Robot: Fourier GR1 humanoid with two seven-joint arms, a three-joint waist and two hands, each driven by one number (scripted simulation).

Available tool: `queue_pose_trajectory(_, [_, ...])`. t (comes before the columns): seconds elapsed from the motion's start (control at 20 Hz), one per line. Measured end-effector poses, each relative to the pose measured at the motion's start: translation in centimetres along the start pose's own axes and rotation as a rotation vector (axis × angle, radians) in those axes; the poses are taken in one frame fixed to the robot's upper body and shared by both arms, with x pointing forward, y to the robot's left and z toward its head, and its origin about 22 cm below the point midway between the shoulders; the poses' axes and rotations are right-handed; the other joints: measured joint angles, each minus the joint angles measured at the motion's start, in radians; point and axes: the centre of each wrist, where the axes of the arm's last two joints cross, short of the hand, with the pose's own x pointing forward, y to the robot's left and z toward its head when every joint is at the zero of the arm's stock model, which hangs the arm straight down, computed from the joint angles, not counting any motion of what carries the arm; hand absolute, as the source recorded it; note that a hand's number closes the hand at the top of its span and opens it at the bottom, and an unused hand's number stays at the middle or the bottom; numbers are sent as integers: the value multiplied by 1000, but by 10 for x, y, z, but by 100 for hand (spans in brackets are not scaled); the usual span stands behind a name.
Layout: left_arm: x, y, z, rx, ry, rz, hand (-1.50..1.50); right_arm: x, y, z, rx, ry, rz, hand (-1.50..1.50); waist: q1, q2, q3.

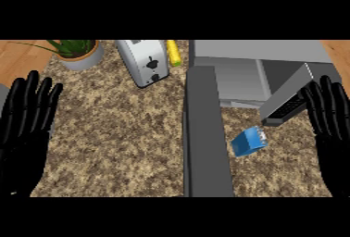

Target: Pick up the milk, place it into the microwave and close the microwave

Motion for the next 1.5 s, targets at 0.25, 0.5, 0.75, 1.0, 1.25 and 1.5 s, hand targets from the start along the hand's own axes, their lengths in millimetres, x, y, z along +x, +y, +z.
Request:
queue_pose_trajectory(0.25, [-15, 2, 8, 22, 14, -14, -150, 15, 1, 2, 21, -23, -3, -150, -27, 16, 24])
queue_pose_trajectory(0.5, [-34, -1, 21, 108, 108, 118, -150, 16, 3, 13, 61, 57, -57, -150, -35, 20, 31])
queue_pose_trajectory(0.75, [-40, -7, 49, 144, 146, 180, -150, 12, 0, 36, 78, 119, -77, -150, -36, 21, 33])
queue_pose_trajectory(1.0, [-41, -12, 66, 159, 148, 200, -150, 3, -4, 44, 67, 162, -83, -150, -36, 22, 34])
queue_pose_trajectory(1.25, [-41, -10, 87, 162, 152, 202, -150, -19, -5, 49, 54, 190, -87, -150, -33, 22, 34])
queue_pose_trajectory(1.5, [-48, -12, 104, 160, 156, 204, -150, -45, -1, 60, 48, 229, -108, -150, -33, 22, 34])
